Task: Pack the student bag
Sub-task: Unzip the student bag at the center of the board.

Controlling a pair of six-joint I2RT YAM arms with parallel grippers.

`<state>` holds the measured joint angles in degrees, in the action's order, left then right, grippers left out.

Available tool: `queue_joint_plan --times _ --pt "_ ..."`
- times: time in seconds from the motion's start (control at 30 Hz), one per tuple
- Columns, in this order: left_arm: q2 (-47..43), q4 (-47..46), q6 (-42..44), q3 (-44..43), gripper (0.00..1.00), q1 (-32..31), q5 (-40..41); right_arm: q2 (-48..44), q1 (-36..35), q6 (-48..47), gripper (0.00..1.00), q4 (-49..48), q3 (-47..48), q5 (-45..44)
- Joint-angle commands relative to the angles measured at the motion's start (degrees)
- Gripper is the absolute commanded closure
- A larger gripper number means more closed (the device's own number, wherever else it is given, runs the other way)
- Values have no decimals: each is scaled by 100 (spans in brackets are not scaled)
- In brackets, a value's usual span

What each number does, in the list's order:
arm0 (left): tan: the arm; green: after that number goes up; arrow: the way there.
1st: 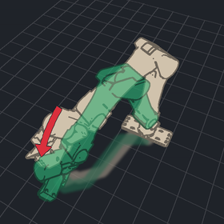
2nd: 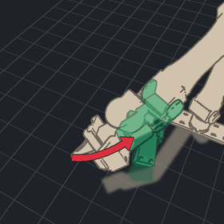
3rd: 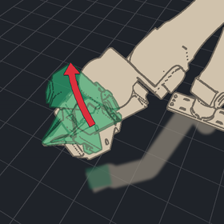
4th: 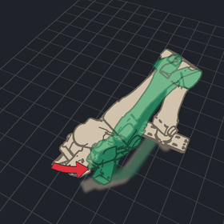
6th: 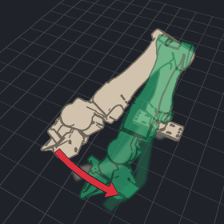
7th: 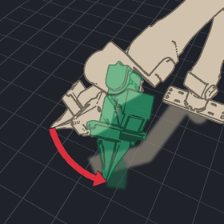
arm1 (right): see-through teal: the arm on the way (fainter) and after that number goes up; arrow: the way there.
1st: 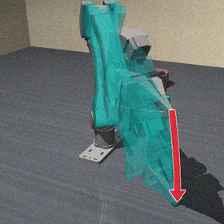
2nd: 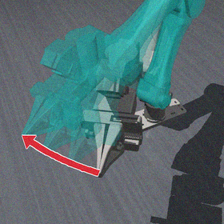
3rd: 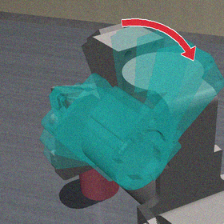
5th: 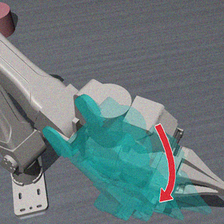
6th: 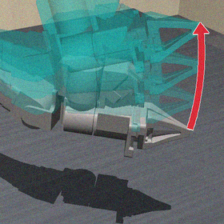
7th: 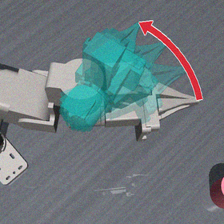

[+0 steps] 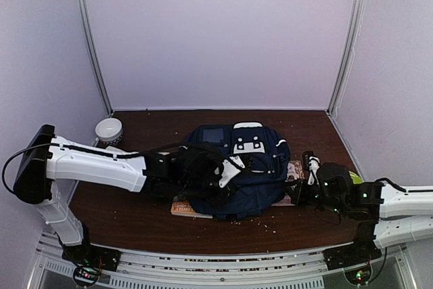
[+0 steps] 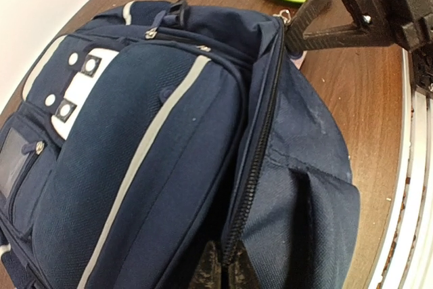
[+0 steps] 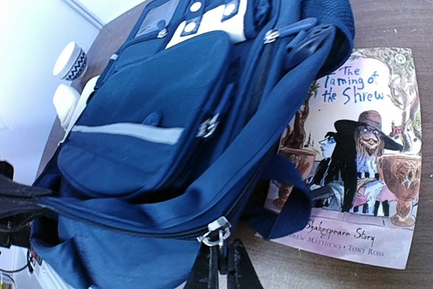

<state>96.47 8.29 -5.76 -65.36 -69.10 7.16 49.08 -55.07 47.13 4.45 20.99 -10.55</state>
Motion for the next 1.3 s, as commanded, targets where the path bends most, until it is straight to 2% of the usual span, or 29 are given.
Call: queue_joint_plan --times 0.0,0.2,0.43,0.7,1.27 --pt "-397 233 -283 434 100 222 709 156 318 300 100 -141 -246 -697" --pt "-632 126 -518 938 100 222 894 359 330 296 100 -244 -295 -630" --pt "-894 7 -718 1386 100 231 963 286 330 349 100 -584 -811 -567" --pt "-701 -109 -781 1380 100 231 859 84 330 503 100 -891 -1328 -533" --pt "-509 -139 -690 1356 100 255 882 -375 330 244 100 -403 -985 -374"
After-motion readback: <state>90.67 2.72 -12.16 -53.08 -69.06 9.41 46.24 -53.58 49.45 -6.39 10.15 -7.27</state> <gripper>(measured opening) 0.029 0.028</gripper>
